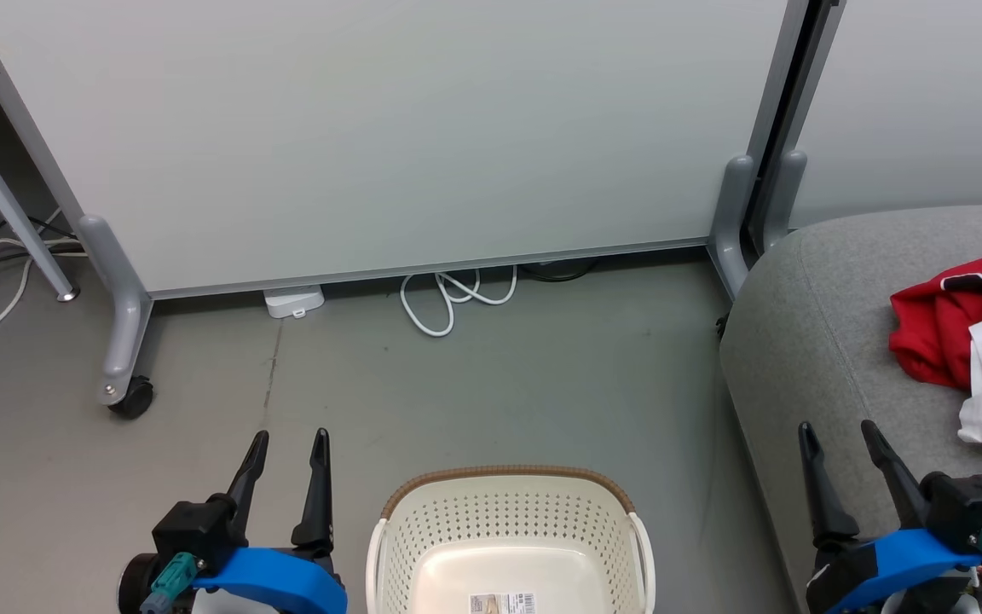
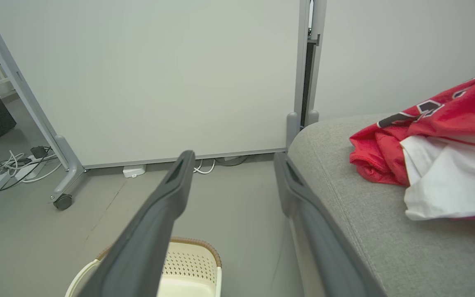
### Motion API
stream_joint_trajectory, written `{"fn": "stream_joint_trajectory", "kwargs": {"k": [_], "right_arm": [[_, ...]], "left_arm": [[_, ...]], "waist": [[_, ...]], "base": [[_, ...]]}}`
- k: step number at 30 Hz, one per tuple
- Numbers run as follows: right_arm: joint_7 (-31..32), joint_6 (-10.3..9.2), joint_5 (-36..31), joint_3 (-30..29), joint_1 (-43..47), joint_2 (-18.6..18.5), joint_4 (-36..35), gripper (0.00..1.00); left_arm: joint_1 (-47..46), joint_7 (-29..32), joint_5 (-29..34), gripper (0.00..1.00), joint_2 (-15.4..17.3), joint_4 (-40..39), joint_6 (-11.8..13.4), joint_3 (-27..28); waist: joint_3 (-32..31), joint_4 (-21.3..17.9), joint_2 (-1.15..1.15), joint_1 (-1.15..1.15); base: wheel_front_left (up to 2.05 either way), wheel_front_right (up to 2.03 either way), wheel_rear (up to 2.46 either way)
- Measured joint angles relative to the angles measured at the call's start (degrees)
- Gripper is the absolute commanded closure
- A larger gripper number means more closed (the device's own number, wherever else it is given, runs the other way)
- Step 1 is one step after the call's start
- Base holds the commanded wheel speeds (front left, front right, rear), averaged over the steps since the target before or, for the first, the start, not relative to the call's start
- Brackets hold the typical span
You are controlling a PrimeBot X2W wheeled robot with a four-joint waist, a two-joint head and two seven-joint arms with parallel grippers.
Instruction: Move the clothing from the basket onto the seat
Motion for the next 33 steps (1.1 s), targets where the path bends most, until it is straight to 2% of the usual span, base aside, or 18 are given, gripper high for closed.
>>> {"fn": "stream_joint_trajectory", "kwargs": {"k": [16, 17, 30, 33], "right_arm": [[-0.08, 0.00, 1.29, 0.97, 0.04, 0.02, 0.81, 0.00], [-0.05, 0.00, 1.32, 0.99, 0.07, 0.04, 1.31, 1.00], [0.51, 0.00, 1.52, 1.10, 1.83, 0.71, 8.37, 1.00], [0.97, 0.00, 3.86, 1.07, 2.07, 0.80, 8.79, 1.00]], "left_arm": [[0.19, 0.00, -0.51, 0.00, 0.14, 0.08, 0.00, -0.68], [0.36, 0.05, -0.52, 1.00, 0.03, 0.46, 0.00, -0.67], [6.43, 0.42, -0.60, 1.00, -0.75, 6.76, 0.00, -0.64], [6.82, 1.19, -2.90, 1.00, -0.80, 6.83, 0.00, -0.33]], "waist": [[0.49, -0.01, 0.00, 0.00], [0.49, -0.01, 0.00, 0.00], [0.54, -0.06, 0.00, 0.01], [0.57, -0.12, 0.00, 0.01]], "base": [[0.00, 0.00, 0.00], [0.00, 0.00, 0.00], [0.00, 0.00, 0.00], [0.00, 0.00, 0.00]]}}
